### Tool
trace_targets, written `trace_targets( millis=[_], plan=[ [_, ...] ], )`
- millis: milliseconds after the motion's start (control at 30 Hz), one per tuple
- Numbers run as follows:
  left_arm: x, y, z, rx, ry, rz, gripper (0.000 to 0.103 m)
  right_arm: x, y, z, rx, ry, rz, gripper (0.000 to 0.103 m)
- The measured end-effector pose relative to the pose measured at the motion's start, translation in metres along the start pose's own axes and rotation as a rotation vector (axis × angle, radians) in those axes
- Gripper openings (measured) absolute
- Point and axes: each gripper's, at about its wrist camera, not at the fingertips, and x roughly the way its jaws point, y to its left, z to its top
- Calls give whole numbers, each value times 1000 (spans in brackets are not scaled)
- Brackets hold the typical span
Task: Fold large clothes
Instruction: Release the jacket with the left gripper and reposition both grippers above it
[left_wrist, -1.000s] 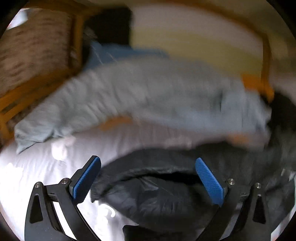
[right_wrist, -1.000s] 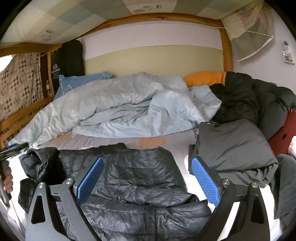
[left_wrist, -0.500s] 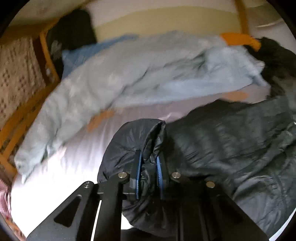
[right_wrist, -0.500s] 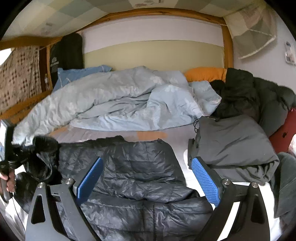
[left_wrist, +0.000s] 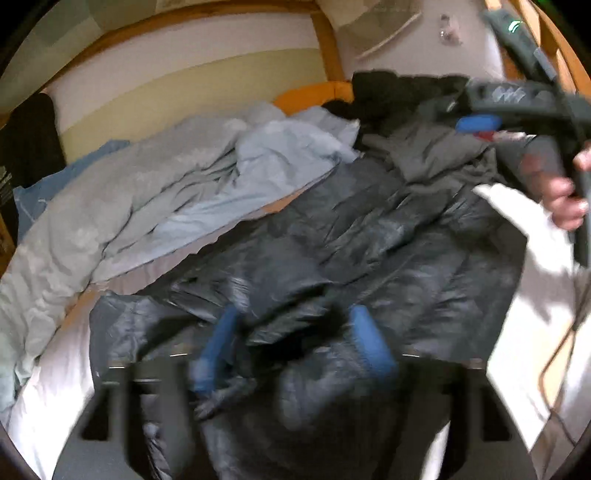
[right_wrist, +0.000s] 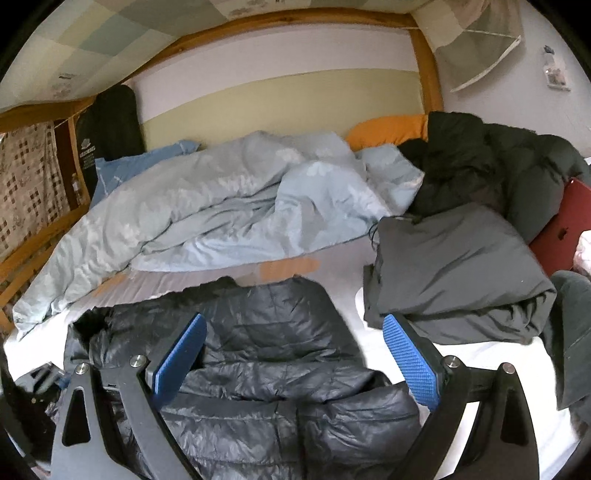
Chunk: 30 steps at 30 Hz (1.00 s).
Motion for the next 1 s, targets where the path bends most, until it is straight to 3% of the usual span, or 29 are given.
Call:
trace_targets(
  millis=[167, 333, 433, 567, 633, 833, 1000],
  plan=[
    [-34, 5, 3, -171, -20, -158, 82, 4, 9, -6, -45, 19, 6, 98],
    [-59, 34, 6, -282, -114, -32, 84, 2, 10, -7, -67, 6, -15, 98],
    [-54, 65, 6, -358, -97, 99, 84, 8, 13, -8, -57, 32, 28, 98],
    [-42, 104, 3, -472, -73, 302, 84, 8, 40, -14, -155, 14, 30, 98],
    [-31, 117, 1, -515, -32, 359, 84, 7, 59, -16, -201, 16, 75, 98],
    [-11, 120, -11, -514, 41, 362, 84, 12, 125, -20, -294, 49, 247, 98],
    [-25, 111, -8, -466, 10, 341, 84, 32, 169, -37, -396, 93, 247, 98]
  ],
)
